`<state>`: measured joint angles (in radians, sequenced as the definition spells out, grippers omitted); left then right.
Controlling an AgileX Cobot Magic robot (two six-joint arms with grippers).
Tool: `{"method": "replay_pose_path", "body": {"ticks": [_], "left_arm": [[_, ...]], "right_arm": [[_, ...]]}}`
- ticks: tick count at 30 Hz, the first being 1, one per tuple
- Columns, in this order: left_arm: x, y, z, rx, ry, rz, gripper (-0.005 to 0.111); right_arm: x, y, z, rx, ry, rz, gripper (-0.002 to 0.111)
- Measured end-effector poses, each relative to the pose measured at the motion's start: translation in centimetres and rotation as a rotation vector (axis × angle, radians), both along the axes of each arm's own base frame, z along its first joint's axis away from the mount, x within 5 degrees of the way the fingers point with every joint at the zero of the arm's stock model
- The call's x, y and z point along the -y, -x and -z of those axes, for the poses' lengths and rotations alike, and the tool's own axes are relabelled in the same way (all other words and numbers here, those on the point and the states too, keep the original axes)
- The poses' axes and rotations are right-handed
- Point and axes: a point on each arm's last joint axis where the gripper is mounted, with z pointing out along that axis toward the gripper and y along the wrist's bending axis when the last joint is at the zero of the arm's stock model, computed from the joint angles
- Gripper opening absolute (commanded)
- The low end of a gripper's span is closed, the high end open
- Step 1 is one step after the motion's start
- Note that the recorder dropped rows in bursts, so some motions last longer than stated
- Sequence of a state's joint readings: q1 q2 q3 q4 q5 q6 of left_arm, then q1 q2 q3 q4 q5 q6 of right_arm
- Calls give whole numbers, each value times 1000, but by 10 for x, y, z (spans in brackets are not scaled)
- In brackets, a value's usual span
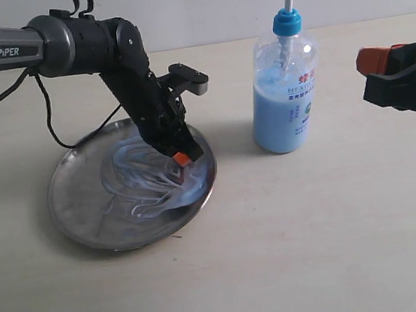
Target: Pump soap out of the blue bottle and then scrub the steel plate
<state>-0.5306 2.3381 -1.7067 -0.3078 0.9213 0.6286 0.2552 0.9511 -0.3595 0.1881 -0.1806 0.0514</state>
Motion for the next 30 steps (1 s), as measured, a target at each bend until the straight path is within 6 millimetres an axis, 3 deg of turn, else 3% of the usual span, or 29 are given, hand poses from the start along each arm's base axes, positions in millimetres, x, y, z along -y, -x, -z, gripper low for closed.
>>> {"method": "replay_pose_path", "body": {"ticks": [7, 18, 27, 30], "left_arm": [[-12, -15, 2, -2, 17, -58, 0], [-66, -40, 3, -38, 22, -165, 0], [-72, -24, 2, -64, 42, -136, 0], [-53, -5, 4, -74, 43, -72, 0]], "right_arm": [[0, 0, 0, -2, 0, 0, 40], [0, 0, 0, 0, 14, -5, 40], [0, 0, 0, 0, 17, -6, 40], [0, 0, 0, 1, 19, -7, 40]]}}
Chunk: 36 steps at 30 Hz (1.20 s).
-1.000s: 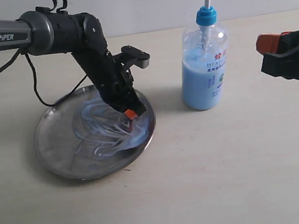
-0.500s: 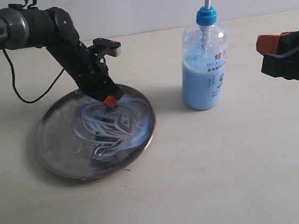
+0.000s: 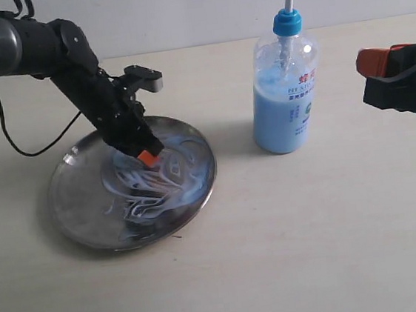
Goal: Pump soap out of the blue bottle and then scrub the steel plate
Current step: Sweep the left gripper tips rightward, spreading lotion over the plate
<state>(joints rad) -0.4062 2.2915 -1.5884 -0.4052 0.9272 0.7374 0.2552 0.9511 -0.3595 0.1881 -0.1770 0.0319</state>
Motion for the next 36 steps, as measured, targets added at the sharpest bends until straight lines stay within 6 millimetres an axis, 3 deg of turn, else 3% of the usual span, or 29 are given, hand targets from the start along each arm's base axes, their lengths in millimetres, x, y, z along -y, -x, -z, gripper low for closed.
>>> {"method": "replay_pose_path", "body": {"ticks": [4, 6, 16, 23, 36], "left_arm": [[46, 32, 1, -23, -5, 130, 0], [60, 42, 0, -24, -20, 145, 0], [64, 48, 0, -57, -35, 128, 0], [64, 41, 0, -33, -88, 71, 0], [74, -2, -4, 9, -94, 44, 0]], "right_arm": [[0, 0, 0, 0, 0, 0, 40], [0, 0, 0, 0, 0, 0, 40], [0, 0, 0, 0, 0, 0, 40], [0, 0, 0, 0, 0, 0, 40], [0, 0, 0, 0, 0, 0, 40]]}}
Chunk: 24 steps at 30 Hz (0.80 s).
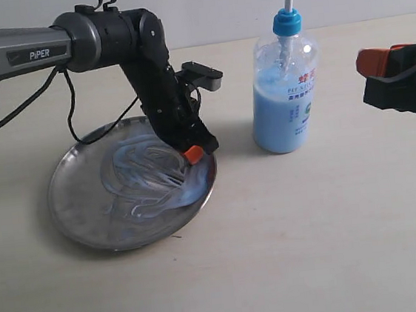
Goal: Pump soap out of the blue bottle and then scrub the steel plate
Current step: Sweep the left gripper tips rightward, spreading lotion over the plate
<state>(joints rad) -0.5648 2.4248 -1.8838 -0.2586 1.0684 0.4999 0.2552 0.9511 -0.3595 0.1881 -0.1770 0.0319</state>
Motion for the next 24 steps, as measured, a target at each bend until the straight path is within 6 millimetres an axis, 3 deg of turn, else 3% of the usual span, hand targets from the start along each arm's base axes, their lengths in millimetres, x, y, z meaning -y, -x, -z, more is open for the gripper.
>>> {"method": "replay_pose_path", "body": {"ticks": [4, 11, 24], "left_arm": [[-5, -11, 0, 10, 11, -27, 0], [-32, -25, 2, -20, 25, -71, 0], [-45, -1, 9, -101, 68, -63, 0]], "right_arm": [[0, 0, 0, 0, 0, 0, 40], [0, 0, 0, 0, 0, 0, 40], [0, 0, 0, 0, 0, 0, 40]]}}
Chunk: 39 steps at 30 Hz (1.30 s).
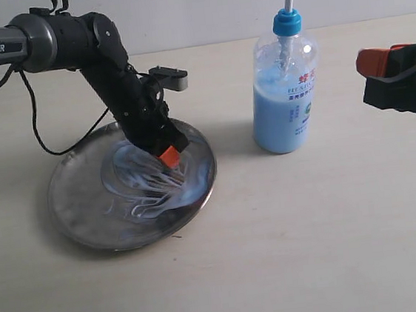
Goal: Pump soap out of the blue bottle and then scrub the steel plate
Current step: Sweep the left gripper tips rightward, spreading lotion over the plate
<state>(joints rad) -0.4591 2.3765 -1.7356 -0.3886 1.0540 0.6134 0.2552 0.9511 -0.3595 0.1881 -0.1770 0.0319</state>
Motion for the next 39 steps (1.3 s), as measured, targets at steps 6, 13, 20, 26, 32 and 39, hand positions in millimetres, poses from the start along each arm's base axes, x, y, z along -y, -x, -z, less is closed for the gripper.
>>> {"method": "replay_pose_path", "body": {"ticks": [6, 13, 20, 26, 32, 39], "left_arm": [[2, 21, -2, -25, -3, 21, 0], [9, 43, -8, -23, -11, 70, 0], [21, 63, -10, 3, -15, 114, 0], [23, 64, -9, 10, -13, 114, 0], [27, 59, -10, 26, 0, 113, 0], [40, 39, -12, 48, -1, 120, 0]], "right_arm": [[0, 0, 0, 0, 0, 0, 40], [0, 0, 0, 0, 0, 0, 40], [0, 0, 0, 0, 0, 0, 40], [0, 0, 0, -4, 1, -1, 40], [0, 0, 0, -4, 1, -1, 40], [0, 0, 0, -6, 1, -1, 40]]}}
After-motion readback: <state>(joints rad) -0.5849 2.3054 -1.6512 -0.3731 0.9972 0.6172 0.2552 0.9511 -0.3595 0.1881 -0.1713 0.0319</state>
